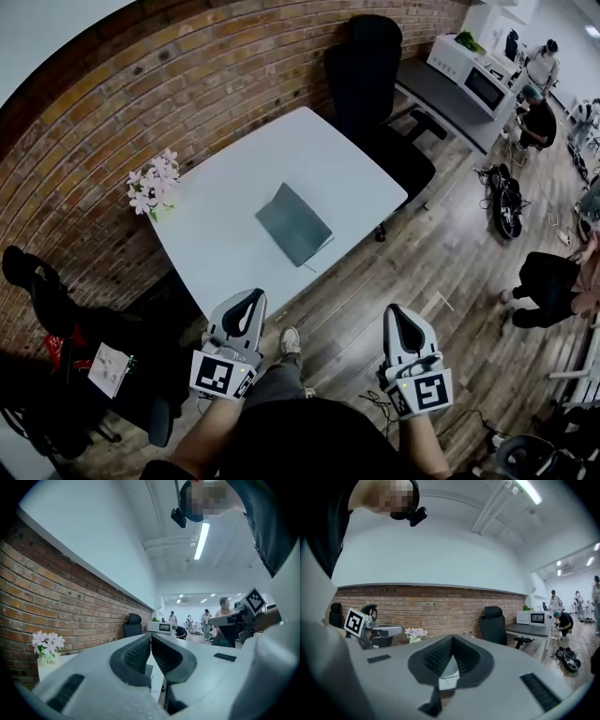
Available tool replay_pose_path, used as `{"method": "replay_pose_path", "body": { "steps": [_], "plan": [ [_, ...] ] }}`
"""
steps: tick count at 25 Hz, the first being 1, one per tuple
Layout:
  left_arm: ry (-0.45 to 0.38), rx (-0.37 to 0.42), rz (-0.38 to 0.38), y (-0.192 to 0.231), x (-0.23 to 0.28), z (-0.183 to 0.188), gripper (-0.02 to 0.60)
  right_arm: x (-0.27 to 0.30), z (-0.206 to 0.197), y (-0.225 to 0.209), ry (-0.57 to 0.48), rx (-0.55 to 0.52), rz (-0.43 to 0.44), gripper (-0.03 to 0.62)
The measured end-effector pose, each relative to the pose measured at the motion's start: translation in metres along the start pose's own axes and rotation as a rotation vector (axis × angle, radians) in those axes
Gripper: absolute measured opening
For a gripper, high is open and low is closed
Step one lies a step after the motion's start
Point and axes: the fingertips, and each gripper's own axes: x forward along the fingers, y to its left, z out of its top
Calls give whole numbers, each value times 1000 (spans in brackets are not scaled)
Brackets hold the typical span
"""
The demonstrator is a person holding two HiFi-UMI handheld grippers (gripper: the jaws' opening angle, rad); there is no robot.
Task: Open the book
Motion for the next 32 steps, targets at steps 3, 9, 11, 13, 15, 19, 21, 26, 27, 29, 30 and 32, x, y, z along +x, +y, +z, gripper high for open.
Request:
{"method": "replay_pose_path", "body": {
  "steps": [3,9,11,13,15,19,21,26,27,29,30,32],
  "plan": [
    [10,-22,9,28,28,-3,29,47,14,-3,-12,0,32,14],
    [7,-42,16,77,68,-5,29,119,19,-10,27,-10,40,12],
    [6,-46,12,86,79,-5,29,134,24,-11,19,-21,44,13],
    [8,-54,14,91,88,-5,29,145,27,-13,17,-20,53,14],
    [11,-60,19,94,95,-4,29,154,25,-17,26,-9,54,13],
    [19,-63,37,95,106,-6,29,173,16,-27,68,3,79,14],
    [22,-51,60,96,110,-4,29,182,10,-31,89,-2,108,14],
    [17,-14,142,100,113,9,29,208,-5,-36,113,2,212,14],
    [21,-6,149,99,114,10,29,212,-10,-37,130,11,230,14],
    [26,-5,171,101,115,10,29,222,-21,-35,164,32,272,15],
    [27,-8,184,102,115,9,29,226,-26,-33,181,37,295,19],
    [34,-14,201,103,115,7,29,236,-41,-29,221,42,333,42]
  ]
}}
